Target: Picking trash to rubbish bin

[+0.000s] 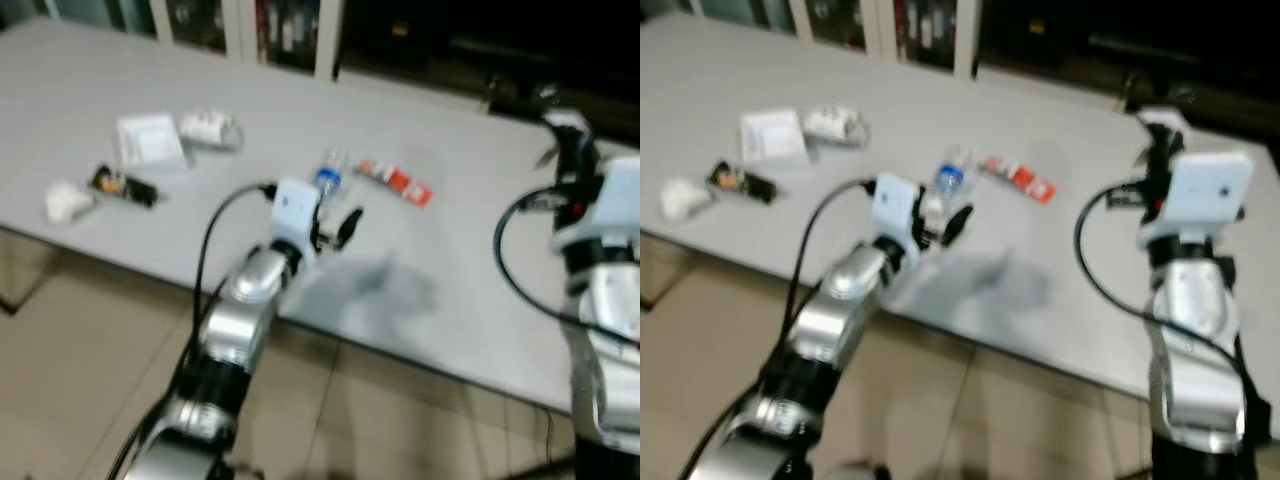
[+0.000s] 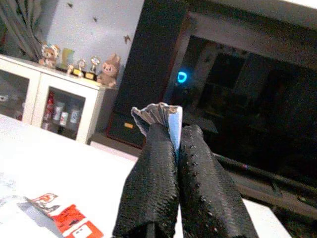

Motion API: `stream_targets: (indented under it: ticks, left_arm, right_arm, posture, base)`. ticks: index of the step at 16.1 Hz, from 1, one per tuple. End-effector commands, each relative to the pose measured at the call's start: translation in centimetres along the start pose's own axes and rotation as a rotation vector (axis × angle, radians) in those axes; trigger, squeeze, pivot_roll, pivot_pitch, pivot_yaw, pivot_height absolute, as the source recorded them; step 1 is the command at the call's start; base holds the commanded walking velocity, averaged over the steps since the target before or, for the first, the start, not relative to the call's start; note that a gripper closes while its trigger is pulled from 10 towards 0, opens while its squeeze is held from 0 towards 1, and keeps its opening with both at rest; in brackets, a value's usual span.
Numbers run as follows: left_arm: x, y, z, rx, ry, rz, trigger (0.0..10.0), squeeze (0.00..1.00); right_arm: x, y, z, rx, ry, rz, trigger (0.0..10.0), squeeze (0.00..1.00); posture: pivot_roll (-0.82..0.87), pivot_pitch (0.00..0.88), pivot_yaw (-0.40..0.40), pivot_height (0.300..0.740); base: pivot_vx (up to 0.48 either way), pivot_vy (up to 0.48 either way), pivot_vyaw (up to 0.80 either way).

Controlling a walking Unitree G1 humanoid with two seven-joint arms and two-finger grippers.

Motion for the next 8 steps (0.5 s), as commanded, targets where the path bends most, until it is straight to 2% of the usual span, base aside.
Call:
stream_targets:
  ticks: [1, 2, 8]
  left_arm:
    - [0.54, 0.19, 0.08, -0.003, 0.007, -0.015, 10.0, 0.00]
    - [0.52, 0.21, 0.10, -0.004, 0.006, -0.014, 10.0, 0.00]
    - [0.44, 0.28, 0.42, 0.027, 0.001, -0.010, 10.0, 0.00]
  right_arm:
    - [0.19, 0.08, 0.07, 0.002, 0.003, -0.002, 10.0, 0.00]
    - [0.18, 0.11, 0.10, 0.002, 0.004, -0.002, 10.0, 0.00]
    - [-0.05, 0.29, 0.44, 0.012, 0.011, 0.007, 10.0, 0.00]
  posture:
    - [0.16, 0.090, -0.077, 0.740]
    - [0.17, 0.089, -0.077, 0.740]
    - [0.17, 0.093, -0.081, 0.740]
  base:
    - [0.469, 0.000, 0.00]
    - [0.469, 0.000, 0.00]
    - [0.000, 0.000, 0.00]
Point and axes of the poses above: a point about 5 cm out from each wrist's last joint towards the gripper, its own y axis pointing out of the wrist towards the gripper, its own x axis along the axis of the wrist's last joint, z = x × y, the point moved 2 cm from there along y, pointing out of the wrist towards the gripper, and after that the axes turned 1 degree about -y, right-handed, at the moved point
